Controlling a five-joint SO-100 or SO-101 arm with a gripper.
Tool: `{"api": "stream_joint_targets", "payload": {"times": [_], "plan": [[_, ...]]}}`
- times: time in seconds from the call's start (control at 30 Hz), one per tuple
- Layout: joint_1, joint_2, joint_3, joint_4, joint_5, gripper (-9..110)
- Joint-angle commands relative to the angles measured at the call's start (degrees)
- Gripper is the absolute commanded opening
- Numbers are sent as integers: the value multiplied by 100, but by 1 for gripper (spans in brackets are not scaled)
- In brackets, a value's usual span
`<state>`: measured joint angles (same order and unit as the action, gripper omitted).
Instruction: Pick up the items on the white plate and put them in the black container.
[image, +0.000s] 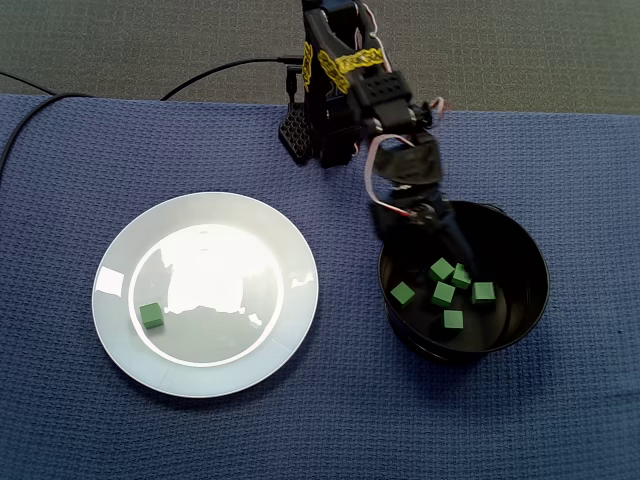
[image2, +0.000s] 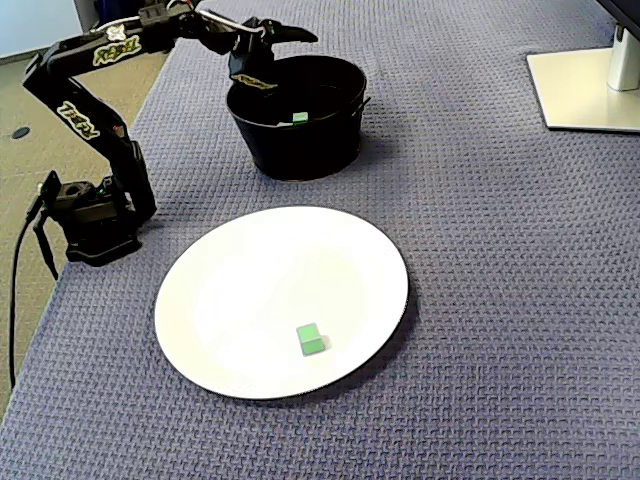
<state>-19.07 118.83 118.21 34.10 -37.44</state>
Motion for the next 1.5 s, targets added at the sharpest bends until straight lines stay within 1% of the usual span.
{"api": "stream_joint_targets", "payload": {"times": [0.0, 0.07, 0.13, 0.23, 0.27, 0.37, 0.4, 0.43, 0.47, 0.53, 0.7, 0.77, 0.97, 1.03, 1.1, 1.17, 1.3, 1.4, 1.47], "plan": [[1266, 413, -659, 229, -2329, 30], [1978, 396, -589, -369, -3410, 32], [2584, 220, -360, -1011, -4746, 31], [3340, -158, -308, -1169, -6214, 31], [3551, -343, -396, -1204, -6557, 32], [4113, -896, -923, -677, -7462, 32], [4236, -1037, -993, -562, -7655, 31], [4342, -1143, -1028, -519, -7805, 28], [4447, -1257, -1037, -501, -7937, 26], [4632, -1424, -1037, -396, -8112, 26], [5106, -2347, -2180, 1336, -8244, 25], [5309, -2813, -2452, 1397, -8297, 25], [5959, -3981, -3032, 1266, -8868, 24], [6082, -4430, -3560, 1415, -8895, 24], [6152, -4869, -4245, 1811, -8868, 23], [6179, -5265, -4772, 2030, -8815, 23], [6100, -5774, -5405, 1969, -8596, 22], [5968, -5906, -5528, 1986, -8473, 21], [5889, -5941, -5396, 1749, -8402, 21]]}}
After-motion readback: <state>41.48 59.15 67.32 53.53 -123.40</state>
